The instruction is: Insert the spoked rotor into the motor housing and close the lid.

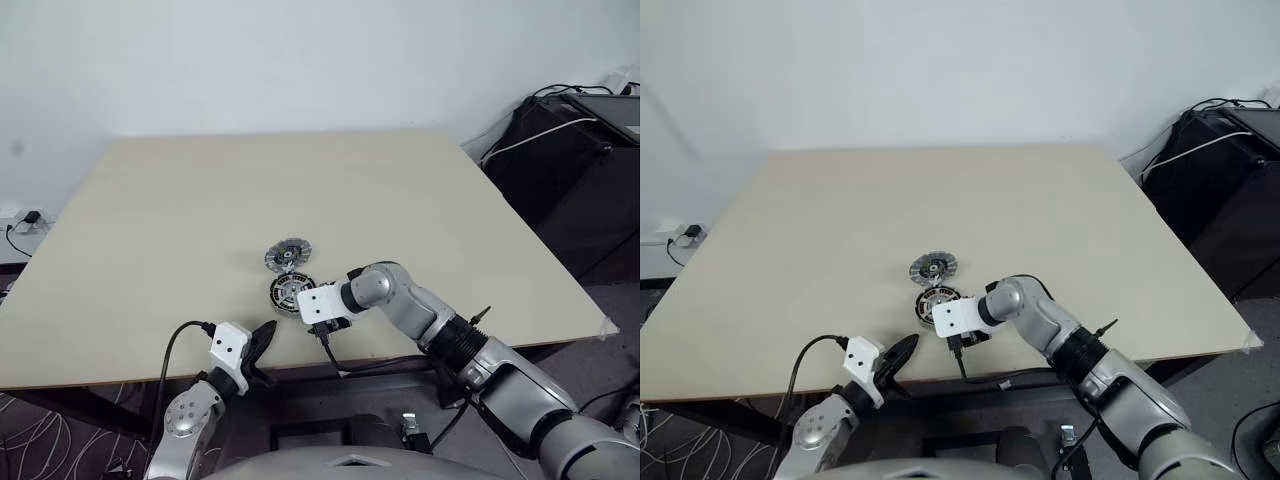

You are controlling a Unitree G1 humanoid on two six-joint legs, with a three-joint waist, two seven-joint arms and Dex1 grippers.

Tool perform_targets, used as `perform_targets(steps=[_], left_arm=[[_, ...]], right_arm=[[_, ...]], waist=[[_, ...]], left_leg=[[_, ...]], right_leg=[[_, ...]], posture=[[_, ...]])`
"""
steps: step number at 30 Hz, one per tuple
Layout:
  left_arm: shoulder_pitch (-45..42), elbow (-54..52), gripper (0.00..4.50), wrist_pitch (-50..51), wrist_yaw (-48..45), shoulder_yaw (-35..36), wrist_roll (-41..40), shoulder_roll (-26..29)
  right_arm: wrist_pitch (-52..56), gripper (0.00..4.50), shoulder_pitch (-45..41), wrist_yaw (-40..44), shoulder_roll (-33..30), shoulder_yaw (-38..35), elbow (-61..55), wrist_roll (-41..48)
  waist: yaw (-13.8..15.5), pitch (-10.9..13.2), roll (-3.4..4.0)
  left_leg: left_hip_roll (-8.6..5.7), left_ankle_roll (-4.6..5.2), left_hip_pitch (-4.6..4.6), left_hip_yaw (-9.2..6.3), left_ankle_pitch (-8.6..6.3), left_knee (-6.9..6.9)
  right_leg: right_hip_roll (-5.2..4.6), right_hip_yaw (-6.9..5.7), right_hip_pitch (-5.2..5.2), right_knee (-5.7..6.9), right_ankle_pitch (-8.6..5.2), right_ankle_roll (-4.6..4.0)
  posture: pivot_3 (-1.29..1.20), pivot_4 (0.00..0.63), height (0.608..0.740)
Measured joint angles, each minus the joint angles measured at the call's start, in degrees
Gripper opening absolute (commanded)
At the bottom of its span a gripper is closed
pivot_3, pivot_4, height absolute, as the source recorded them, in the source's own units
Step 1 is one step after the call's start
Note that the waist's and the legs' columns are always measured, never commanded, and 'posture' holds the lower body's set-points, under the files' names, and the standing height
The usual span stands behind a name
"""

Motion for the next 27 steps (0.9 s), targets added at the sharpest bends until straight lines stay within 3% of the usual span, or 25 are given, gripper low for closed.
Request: perform_targets(steps=[7,10,17,27], left_arm=[[0.7,0.0,0.0,0.1,0.7,-0.4,0.0,-0.2],[0.7,-0.1,0.0,0.1,0.8,-0.5,0.0,-0.4],[0.6,-0.1,0.0,0.2,0.8,-0.5,0.0,-0.7],[0.2,-0.2,0.0,0.7,0.7,-0.6,0.0,-0.6]], right_arm=[[-2.0,2.85,-2.1,0.0,1.3,-0.1,3.9,-1.2],[-2.4,2.22,-2.4,0.0,1.6,-0.2,4.7,-1.5],[-2.9,0.12,-3.0,0.7,1.6,-0.7,5.3,-1.6],[-0.2,0.1,1.5,-1.2,1.7,-4.4,2.8,0.1]], waist=[[0.0,-0.1,0.07],[0.0,-0.1,0.15],[-0.1,-0.2,0.21],[0.1,-0.3,0.27]], left_leg=[[0.01,-0.01,0.05,-0.02,0.01,0.04],[0.01,-0.01,0.06,-0.02,0.01,0.05],[0.02,-0.01,0.07,-0.03,0.01,0.05],[0.01,-0.03,0.04,-0.05,0.01,0.07]], right_leg=[[0.01,0.0,0.03,0.06,0.0,0.0],[0.01,0.0,0.04,0.06,0.0,0.0],[0.04,-0.01,0.05,0.07,0.0,0.0],[0.03,0.0,0.02,0.11,-0.01,0.0]], posture=[[0.0,0.0,0.74],[0.0,0.0,0.74],[0.0,0.0,0.74],[0.0,0.0,0.74]])
